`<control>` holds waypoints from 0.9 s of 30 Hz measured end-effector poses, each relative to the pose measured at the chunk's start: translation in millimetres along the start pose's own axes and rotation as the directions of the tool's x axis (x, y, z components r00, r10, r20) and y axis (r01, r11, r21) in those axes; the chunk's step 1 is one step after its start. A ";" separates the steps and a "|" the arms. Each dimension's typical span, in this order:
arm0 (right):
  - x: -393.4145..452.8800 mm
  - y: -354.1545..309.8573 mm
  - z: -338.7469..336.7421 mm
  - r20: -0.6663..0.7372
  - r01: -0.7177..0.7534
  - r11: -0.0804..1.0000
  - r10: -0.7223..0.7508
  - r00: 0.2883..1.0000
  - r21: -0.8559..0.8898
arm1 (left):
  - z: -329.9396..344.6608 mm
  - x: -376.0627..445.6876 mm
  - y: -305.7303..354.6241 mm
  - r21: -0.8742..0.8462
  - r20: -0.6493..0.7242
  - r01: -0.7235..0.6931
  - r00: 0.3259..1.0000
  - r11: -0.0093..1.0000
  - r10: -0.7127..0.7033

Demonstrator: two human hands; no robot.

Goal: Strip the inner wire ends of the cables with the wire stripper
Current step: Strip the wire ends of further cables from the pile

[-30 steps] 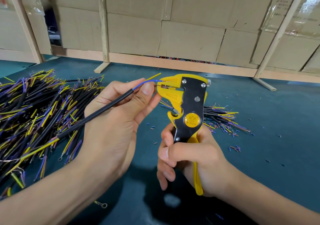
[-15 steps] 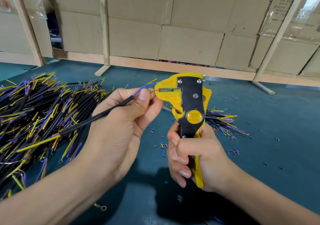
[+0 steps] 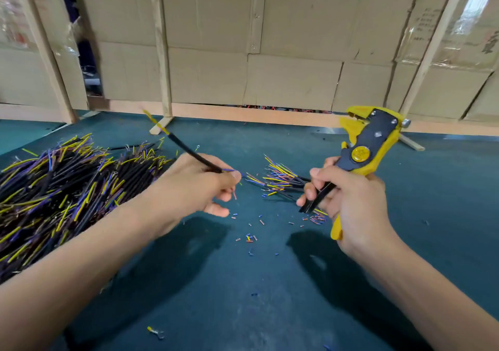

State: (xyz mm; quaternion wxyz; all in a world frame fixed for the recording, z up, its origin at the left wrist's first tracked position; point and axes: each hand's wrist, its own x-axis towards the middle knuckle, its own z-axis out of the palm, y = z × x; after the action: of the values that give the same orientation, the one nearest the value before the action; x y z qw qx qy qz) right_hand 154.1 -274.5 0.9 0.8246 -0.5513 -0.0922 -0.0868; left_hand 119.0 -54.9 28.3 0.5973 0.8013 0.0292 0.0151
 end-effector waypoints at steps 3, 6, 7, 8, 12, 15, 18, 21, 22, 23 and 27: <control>6.9 -3.2 -7.2 -0.119 0.037 0.997 -0.045 0.992 -0.068 | 18.6 26.0 18.9 0.554 0.154 -0.062 0.988 0.830 -0.029; 9.7 -3.2 -11.1 -0.184 0.063 0.991 -0.084 0.979 -0.115 | 48.4 58.4 39.8 0.823 0.233 -0.225 0.971 0.521 0.051; 10.6 -3.1 -12.4 -0.203 0.075 0.988 -0.101 0.974 -0.135 | 59.0 66.5 43.6 0.879 0.280 -0.297 0.955 0.372 0.100; 11.4 -3.4 -13.9 -0.220 0.084 0.984 -0.119 0.968 -0.160 | 69.1 74.0 43.9 0.906 0.322 -0.351 0.934 0.236 0.154; 15.0 -4.0 -19.9 -0.238 0.099 0.964 -0.159 0.958 -0.248 | 87.5 92.0 29.0 0.914 0.404 -0.388 0.896 -0.115 0.184; 16.7 -2.3 -21.5 -0.228 0.071 0.955 -0.140 0.963 -0.290 | 63.2 97.8 14.9 0.903 0.428 -0.399 0.873 -0.162 0.233; 16.1 -0.2 -21.2 -0.209 0.065 0.931 -0.148 0.967 -0.360 | 5.0 102.0 9.7 0.984 0.162 -0.173 0.960 0.032 0.228; 11.6 1.4 -15.8 -0.185 0.059 0.930 -0.133 0.974 -0.362 | -50.6 96.7 1.1 0.995 -0.071 0.072 0.997 0.075 -0.013; 10.0 1.7 -14.1 -0.175 0.058 0.931 -0.129 0.976 -0.361 | -60.6 92.2 -3.9 0.993 -0.084 0.092 0.991 0.075 -0.103; 8.7 2.2 -12.5 -0.164 0.062 0.928 -0.131 0.978 -0.368 | -66.3 87.1 -9.3 0.991 -0.081 0.096 0.983 0.091 -0.164; 6.6 4.3 -9.8 -0.130 0.071 0.919 -0.131 0.983 -0.388 | -65.6 75.6 -26.0 0.939 -0.101 0.125 0.991 0.319 -0.092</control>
State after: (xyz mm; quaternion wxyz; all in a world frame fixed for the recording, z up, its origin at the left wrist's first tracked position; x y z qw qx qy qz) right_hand 162.1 -282.2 -5.0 0.7007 -0.6873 -0.0382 -0.1876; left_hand 189.8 20.2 21.4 0.0213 0.9947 0.0948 -0.0329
